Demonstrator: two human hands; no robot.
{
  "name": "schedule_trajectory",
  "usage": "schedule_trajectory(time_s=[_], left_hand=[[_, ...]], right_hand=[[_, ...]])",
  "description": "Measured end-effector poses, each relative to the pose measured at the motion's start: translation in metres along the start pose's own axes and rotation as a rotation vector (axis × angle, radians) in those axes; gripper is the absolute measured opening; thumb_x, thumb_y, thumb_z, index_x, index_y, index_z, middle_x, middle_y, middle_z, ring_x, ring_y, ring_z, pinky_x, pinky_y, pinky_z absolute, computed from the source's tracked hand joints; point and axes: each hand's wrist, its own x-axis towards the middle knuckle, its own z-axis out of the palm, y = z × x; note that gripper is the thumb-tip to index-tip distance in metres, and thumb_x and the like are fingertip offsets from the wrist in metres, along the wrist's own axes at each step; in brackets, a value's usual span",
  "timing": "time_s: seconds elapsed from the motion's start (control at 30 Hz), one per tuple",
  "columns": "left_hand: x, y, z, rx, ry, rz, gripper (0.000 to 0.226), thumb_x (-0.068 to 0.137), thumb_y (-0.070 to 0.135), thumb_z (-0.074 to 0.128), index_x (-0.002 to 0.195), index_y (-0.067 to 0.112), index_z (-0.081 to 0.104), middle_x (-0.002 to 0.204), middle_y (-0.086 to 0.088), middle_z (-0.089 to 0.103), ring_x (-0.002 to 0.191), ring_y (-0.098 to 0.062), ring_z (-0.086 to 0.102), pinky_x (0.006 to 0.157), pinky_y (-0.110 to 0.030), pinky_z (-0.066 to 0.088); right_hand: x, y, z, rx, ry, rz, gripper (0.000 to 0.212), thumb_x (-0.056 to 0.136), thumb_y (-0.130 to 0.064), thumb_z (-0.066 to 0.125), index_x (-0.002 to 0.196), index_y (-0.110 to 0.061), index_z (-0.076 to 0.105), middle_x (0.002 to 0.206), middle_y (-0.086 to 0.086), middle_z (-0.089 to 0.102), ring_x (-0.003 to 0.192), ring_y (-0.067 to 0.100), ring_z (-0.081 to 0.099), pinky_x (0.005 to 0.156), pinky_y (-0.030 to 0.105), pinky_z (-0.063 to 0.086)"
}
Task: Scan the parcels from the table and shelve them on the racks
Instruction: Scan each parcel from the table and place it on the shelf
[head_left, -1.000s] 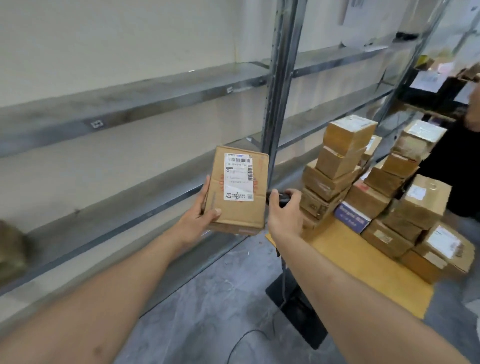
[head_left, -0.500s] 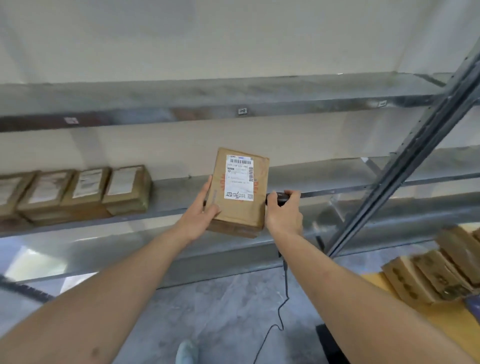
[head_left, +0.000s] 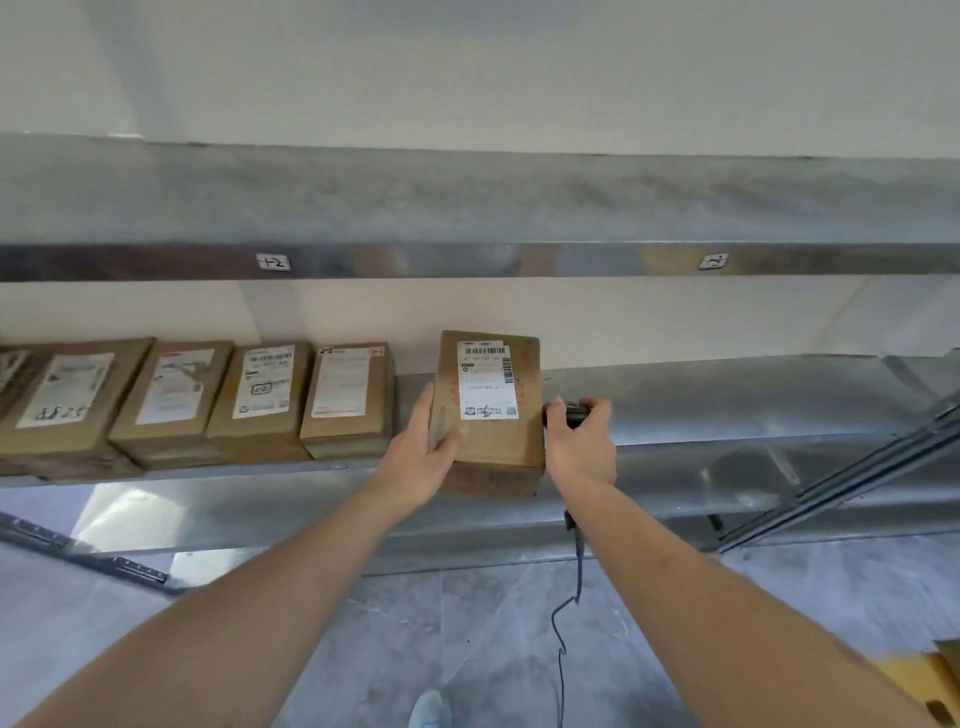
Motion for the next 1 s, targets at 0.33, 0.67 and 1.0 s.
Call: schedule_trajectory(time_s=[0.33,0.67,1.0], left_hand=[[0.028,-0.017,-0.001,0.399,0.144,-0.020,0.072,0.110,0.045,0.039,0.167,0.025,0.001,0.159,-0.011,0.024,0.121,-0.032,0.059,0.102,-0.048,0.052],[0.039,-0.015,0.010,0.702,0.175,-0.060,0.062,0.112,0.038,0.033,0.165,0.011,0.017,0.164,-0.016,0.006,0.141,-0.035,0.039,0.115,-0.046,0.043],[0.045,-0.017,0.004,0.917,0.109,-0.055,0.066,0.110,0.050,0.027,0.166,0.015,0.015,0.168,-0.017,0.008,0.157,-0.039,0.011,0.126,-0.050,0.029]], right_hand=[[0.032,-0.010,0.053,-0.079,-0.119,0.031,0.038,0.107,-0.052,0.047,0.134,-0.026,0.040,0.102,0.003,0.057,0.088,0.030,0.056,0.076,0.038,0.042],[0.051,-0.007,0.064,-0.152,-0.240,-0.042,0.043,0.106,-0.051,0.047,0.141,-0.026,0.039,0.110,0.002,0.067,0.102,0.035,0.067,0.088,0.045,0.054],[0.057,-0.016,0.074,-0.185,-0.273,-0.088,0.043,0.107,-0.051,0.045,0.140,-0.024,0.038,0.105,0.002,0.062,0.092,0.031,0.060,0.080,0.039,0.047]])
